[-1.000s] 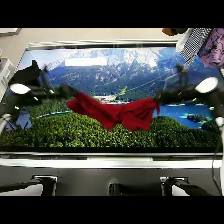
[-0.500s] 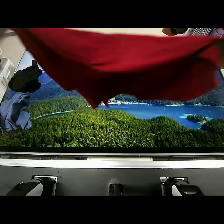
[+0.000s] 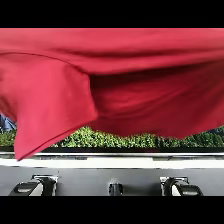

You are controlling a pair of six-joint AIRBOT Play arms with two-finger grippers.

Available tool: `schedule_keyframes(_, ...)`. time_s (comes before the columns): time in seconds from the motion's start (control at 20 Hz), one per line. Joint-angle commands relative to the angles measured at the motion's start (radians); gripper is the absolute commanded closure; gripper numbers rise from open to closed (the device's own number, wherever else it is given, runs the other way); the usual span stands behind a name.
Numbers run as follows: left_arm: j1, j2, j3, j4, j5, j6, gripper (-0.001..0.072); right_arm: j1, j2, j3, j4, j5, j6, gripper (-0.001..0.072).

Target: Fold the clothes and pants, and hang the long-sleeved shirts on hangers.

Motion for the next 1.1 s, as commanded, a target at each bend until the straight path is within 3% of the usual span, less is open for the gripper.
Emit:
schedule_keyframes(0.0, 0.001, -0.153, -0.008, 0.047, -0.105, 0.061, 0.0689, 0.001, -0.182, -0.017, 0.105, 0.126, 0.096, 0.0685)
schedule_keyframes(0.25, -0.045, -0.527, -0.073, 0.044, 0.014, 0.121, 0.0689, 0.004, -0.565, -0.081, 0.134, 0.067, 0.051, 0.0685)
schedule_keyframes(0.45, -0.107, -0.827, -0.073, 0.043, 0.144, 0.126, 0.0688, 0.004, -0.863, -0.081, 0.257, -0.056, 0.014, 0.0684)
schedule_keyframes(0.75, -0.145, -1.034, -0.073, -0.024, 0.187, 0.126, 0.0687, 0.004, -1.069, -0.081, 0.289, -0.276, -0.013, 0.0683)
schedule_keyframes(0.8, -0.146, -1.039, -0.073, -0.037, 0.184, 0.125, 0.0685, 0.004, -1.075, -0.08, 0.291, -0.282, -0.013, 0.0664)
schedule_keyframes(0.85, -0.143, -1.037, -0.072, -0.037, 0.18, 0.125, 0.067, 0.004, -1.076, -0.08, 0.29, -0.276, -0.013, 0.0586)
schedule_keyframes(0.9, -0.136, -1.03, -0.068, -0.036, 0.167, 0.117, 0.0569, -0.001, -1.07, -0.079, 0.29, -0.254, -0.015, 0.0492)
schedule_keyframes(1.0, -0.104, -1.015, -0.038, -0.036, 0.089, 0.109, 0.0242, -0.029, -1.033, -0.079, 0.294, -0.179, -0.074, 0.0374)
schedule_keyframes(1.05, -0.08, -0.998, -0.024, -0.036, 0.027, 0.11, 0.0156, -0.054, -1.001, -0.079, 0.294, -0.127, -0.132, 0.0327)
